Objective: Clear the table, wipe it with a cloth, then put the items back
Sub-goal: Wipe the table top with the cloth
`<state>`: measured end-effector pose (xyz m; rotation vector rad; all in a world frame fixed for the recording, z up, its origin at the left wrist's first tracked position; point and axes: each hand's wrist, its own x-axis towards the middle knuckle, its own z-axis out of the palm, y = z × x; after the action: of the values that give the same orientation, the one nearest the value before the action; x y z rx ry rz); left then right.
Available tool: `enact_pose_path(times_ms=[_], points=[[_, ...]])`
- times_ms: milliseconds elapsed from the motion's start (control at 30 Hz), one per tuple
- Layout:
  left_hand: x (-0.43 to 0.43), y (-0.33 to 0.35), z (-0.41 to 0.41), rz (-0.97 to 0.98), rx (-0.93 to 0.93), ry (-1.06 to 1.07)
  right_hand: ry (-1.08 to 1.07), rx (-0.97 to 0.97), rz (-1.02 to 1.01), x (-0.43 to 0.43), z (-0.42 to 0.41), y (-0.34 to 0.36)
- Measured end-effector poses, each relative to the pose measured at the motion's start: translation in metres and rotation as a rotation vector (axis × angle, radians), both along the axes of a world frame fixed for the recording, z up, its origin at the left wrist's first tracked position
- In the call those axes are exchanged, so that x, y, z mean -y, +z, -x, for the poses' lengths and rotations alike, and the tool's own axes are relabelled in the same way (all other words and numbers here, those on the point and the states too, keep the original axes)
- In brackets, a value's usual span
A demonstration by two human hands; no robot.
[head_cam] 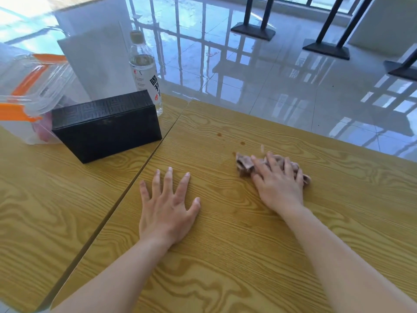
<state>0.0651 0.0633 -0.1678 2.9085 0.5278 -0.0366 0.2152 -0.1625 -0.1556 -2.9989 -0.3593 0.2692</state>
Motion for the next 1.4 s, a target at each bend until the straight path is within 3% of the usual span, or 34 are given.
enact_pose_path(times_ms=[100, 267, 400, 533, 600, 767, 967, 1067, 1200, 1400], points=[[-0.001, 0.000, -0.001, -0.007, -0.002, -0.007, -0.032, -0.037, -0.041, -0.049, -0.026, 0.002], [0.001, 0.001, 0.000, -0.005, -0.032, -0.030, 0.295, 0.056, -0.029, -0.047, 0.038, -0.004], [-0.021, 0.008, -0.019, -0.028, -0.017, -0.123, 0.098, 0.042, 0.009, -0.009, 0.023, -0.003], [-0.036, 0.004, -0.040, -0.012, -0.005, -0.163, -0.157, -0.016, -0.010, -0.038, -0.028, -0.003], [-0.036, 0.000, -0.040, -0.023, -0.010, -0.162, -0.132, -0.025, -0.008, -0.049, -0.028, 0.000], [-0.035, 0.003, -0.039, -0.024, -0.029, -0.147, 0.220, 0.055, 0.033, -0.018, 0.024, -0.003], [-0.036, 0.002, -0.044, -0.043, -0.040, -0.137, -0.102, -0.031, -0.008, -0.041, -0.072, -0.003], [-0.034, 0.001, -0.042, -0.058, -0.050, -0.135, 0.089, -0.012, 0.005, -0.066, -0.055, -0.005], [-0.033, 0.004, -0.043, -0.054, -0.058, -0.125, 0.390, 0.075, 0.003, -0.040, -0.006, -0.005], [-0.031, 0.004, -0.042, -0.037, -0.043, -0.112, 0.078, 0.013, -0.007, -0.069, -0.079, -0.004]])
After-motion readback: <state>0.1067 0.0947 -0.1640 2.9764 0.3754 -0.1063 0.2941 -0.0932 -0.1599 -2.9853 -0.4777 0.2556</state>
